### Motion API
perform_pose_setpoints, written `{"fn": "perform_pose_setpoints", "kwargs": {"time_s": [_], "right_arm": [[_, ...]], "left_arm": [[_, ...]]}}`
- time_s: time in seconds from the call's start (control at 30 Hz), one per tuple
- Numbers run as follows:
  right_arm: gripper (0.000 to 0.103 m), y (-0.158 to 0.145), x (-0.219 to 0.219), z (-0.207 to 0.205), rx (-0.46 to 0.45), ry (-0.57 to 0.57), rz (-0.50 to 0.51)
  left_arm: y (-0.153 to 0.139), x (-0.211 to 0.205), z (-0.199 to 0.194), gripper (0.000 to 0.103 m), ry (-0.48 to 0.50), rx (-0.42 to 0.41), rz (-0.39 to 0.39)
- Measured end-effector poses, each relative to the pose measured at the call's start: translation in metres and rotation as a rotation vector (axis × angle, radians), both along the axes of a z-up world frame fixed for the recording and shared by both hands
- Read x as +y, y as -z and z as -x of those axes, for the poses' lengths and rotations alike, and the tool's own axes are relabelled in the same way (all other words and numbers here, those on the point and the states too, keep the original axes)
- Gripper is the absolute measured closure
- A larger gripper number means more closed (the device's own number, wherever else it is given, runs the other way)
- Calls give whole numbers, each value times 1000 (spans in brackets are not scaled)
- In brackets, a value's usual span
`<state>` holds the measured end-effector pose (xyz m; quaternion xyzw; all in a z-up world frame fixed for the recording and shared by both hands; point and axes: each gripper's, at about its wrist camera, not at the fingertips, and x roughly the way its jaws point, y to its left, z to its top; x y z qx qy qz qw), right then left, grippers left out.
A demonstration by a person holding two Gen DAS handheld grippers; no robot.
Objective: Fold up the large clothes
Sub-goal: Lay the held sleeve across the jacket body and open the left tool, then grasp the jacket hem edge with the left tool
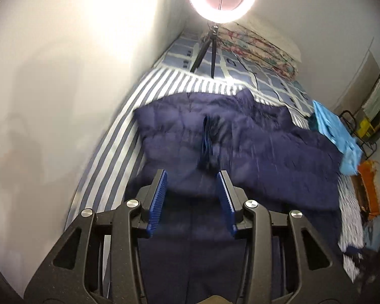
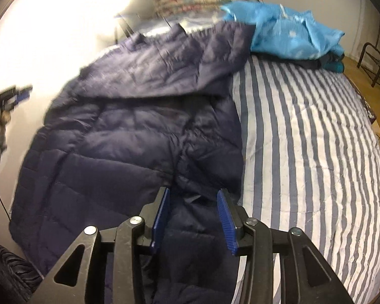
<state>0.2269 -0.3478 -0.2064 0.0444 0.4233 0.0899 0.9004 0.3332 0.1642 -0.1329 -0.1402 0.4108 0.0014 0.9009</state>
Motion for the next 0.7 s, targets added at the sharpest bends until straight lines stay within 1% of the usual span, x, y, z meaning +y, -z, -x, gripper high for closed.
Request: {"fn": "perform_pose_setpoints", "kwargs": {"time_s": [0.03, 0.1, 0.2, 0.27, 0.33, 0.37, 0.57, 0.7], "right_arm": [[55, -2, -2, 6, -13, -2, -2], [53, -5, -3, 16, -35, -16, -1], [48, -6, 0, 31, -58, -30, 22], [46, -4, -1, 44, -69, -37, 33], [42, -2, -1, 57, -78, -41, 37], [40, 1, -2, 65, -81, -36, 39], [39, 18, -8, 105, -50, -29, -17], [31, 34, -18, 130, -30, 27, -73]], "left_arm": [[0, 2, 14, 61, 6, 10, -4], [0, 4, 44, 61, 23, 24, -28], [7, 6, 87, 61, 44, 55, -54], [17, 7, 117, 60, 61, 87, -52], [29, 10, 146, 56, 69, 119, -61], [34, 12, 159, 56, 69, 134, -63], [67, 32, 219, 55, 46, 230, 7], [85, 45, 249, 55, 16, 266, 97]]}}
